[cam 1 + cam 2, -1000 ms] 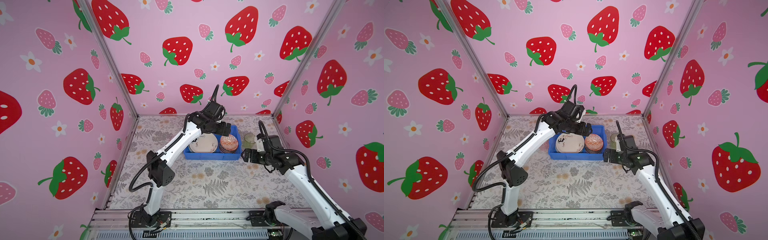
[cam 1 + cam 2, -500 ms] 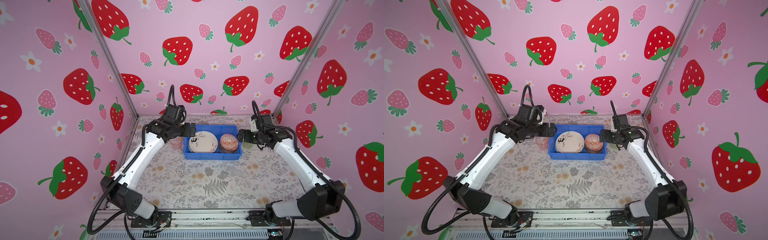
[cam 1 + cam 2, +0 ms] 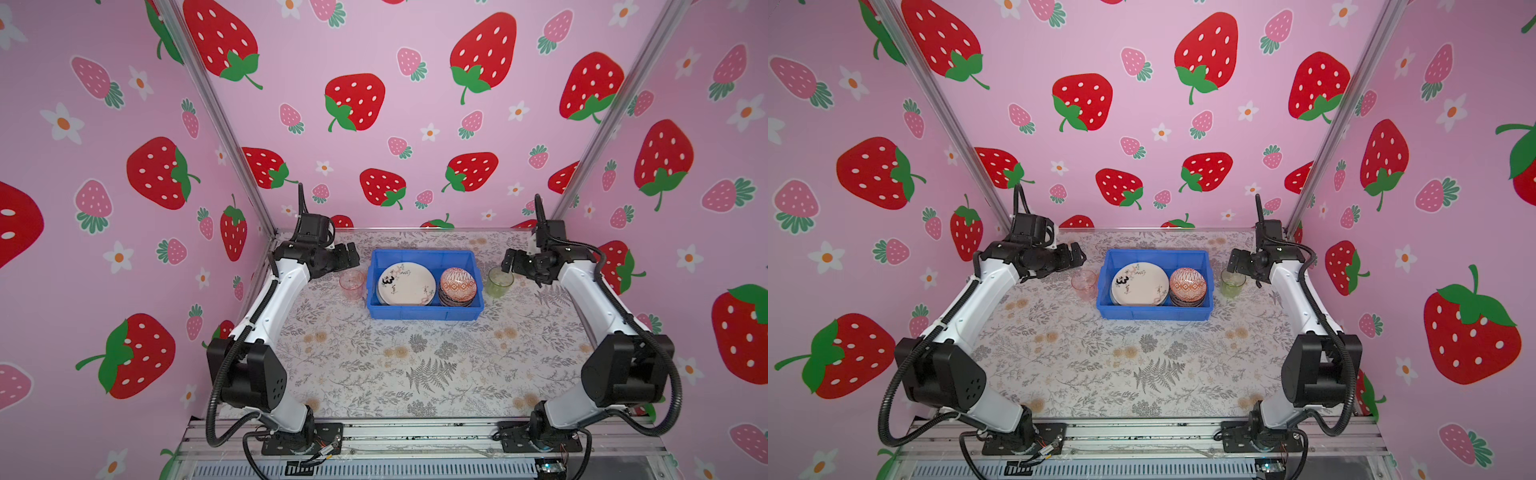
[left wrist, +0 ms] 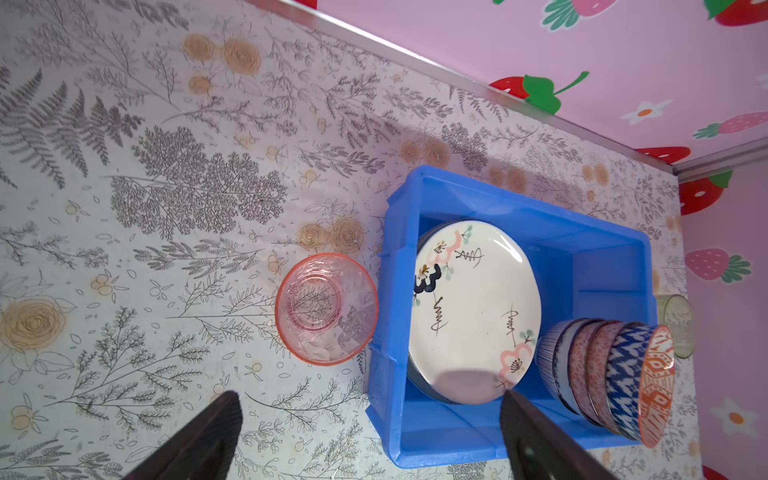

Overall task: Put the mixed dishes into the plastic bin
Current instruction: 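Open the left gripper and raise both arms away from the bin, then lower the right gripper around the green glass cup and lift it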

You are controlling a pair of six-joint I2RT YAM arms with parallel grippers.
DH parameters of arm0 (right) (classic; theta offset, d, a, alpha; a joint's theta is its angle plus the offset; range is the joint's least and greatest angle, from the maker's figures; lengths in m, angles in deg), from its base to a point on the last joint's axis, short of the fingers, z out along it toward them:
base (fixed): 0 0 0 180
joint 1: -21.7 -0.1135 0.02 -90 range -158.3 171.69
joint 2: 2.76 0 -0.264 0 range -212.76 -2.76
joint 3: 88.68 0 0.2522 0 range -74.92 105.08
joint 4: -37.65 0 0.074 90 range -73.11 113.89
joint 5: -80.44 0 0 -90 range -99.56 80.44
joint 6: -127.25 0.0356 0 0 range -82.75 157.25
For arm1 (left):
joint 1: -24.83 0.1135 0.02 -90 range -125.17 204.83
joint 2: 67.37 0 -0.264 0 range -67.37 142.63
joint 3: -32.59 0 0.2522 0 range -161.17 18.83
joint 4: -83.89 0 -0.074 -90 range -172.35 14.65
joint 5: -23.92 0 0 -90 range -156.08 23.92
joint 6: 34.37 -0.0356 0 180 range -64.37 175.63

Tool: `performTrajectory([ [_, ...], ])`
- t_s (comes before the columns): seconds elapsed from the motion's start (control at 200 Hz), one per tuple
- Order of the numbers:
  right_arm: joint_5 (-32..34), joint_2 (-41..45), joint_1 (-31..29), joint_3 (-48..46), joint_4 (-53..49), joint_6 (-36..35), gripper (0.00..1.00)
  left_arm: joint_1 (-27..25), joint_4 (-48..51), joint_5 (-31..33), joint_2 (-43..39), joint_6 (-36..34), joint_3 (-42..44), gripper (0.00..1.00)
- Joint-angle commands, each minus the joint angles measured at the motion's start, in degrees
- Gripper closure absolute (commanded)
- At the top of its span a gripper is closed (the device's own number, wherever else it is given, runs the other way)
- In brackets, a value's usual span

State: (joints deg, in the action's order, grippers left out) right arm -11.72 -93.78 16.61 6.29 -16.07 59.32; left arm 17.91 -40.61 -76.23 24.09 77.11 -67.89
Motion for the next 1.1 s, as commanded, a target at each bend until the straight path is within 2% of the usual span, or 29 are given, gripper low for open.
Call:
performTrajectory([
  [0.0,-0.7,-2.9,1.2,0.4,1.7,-1.9,0.05,1.0,1.6,-2.4,-0.2,1.2,-1.8,0.01],
  [0.385,-0.6,-9.5,1.3,0.4,3.8,-1.6,0.12,1.5,2.7,0.5,0.3,0.1,-2.1,0.01],
  [0.6,-0.8,-12.1,1.3,-0.2,4.9,-1.8,0.18,1.9,3.2,0.0,0.4,0.2,-2.4,0.01],
  [0.78,0.0,-13.0,1.3,-1.6,6.3,-1.5,0.26,2.0,3.3,-0.1,0.5,0.1,-2.2,0.01],
  [1.096,0.3,-14.8,1.3,-2.1,7.6,-2.0,0.45,2.1,3.7,-1.3,1.4,0.4,-2.6,0.01],
])
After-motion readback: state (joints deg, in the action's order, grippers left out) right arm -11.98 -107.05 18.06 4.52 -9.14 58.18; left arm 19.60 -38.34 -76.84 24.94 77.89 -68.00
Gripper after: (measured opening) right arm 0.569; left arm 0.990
